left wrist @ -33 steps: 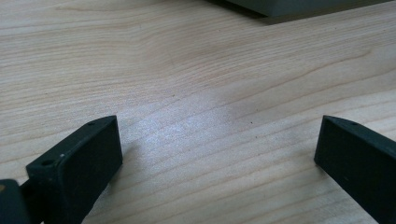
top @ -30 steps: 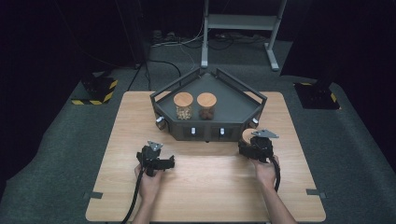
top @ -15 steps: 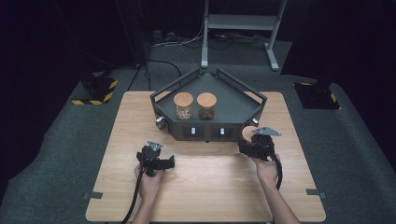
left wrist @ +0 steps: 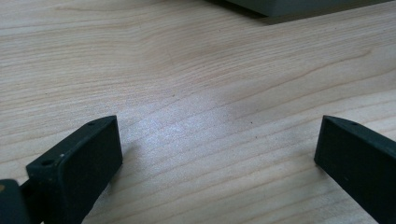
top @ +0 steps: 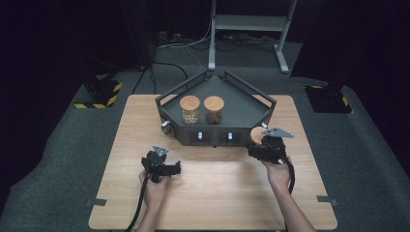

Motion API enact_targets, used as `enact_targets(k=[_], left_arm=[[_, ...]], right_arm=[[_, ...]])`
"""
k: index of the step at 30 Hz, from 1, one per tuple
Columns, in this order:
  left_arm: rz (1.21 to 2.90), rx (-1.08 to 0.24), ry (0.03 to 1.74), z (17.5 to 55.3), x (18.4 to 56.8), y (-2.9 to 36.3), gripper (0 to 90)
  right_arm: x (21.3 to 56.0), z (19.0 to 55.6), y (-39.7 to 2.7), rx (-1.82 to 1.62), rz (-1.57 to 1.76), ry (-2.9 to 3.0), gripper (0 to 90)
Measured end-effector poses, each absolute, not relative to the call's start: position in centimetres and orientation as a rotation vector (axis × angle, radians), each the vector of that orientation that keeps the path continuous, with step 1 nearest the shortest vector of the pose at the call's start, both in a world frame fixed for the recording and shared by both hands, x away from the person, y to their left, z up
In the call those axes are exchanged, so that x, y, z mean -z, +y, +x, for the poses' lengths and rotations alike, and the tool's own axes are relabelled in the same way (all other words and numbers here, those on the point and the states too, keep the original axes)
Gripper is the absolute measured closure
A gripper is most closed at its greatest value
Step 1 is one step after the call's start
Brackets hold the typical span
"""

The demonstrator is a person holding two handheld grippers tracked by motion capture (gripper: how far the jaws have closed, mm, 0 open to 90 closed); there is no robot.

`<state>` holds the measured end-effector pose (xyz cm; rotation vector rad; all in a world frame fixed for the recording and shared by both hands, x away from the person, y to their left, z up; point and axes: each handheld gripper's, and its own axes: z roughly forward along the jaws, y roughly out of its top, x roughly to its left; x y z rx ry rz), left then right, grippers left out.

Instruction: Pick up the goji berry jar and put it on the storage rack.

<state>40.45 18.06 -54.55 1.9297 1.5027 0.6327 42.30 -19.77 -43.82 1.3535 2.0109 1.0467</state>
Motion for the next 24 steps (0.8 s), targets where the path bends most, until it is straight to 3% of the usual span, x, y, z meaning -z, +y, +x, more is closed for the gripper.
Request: enact_targets(k=[24], left_arm=[[1.93,-0.633,1.503,40.5,54.5,18.1,0.9]], right_arm=[[41.3,42.5,-20.2,-1.061,1.345,2.016,25.6]])
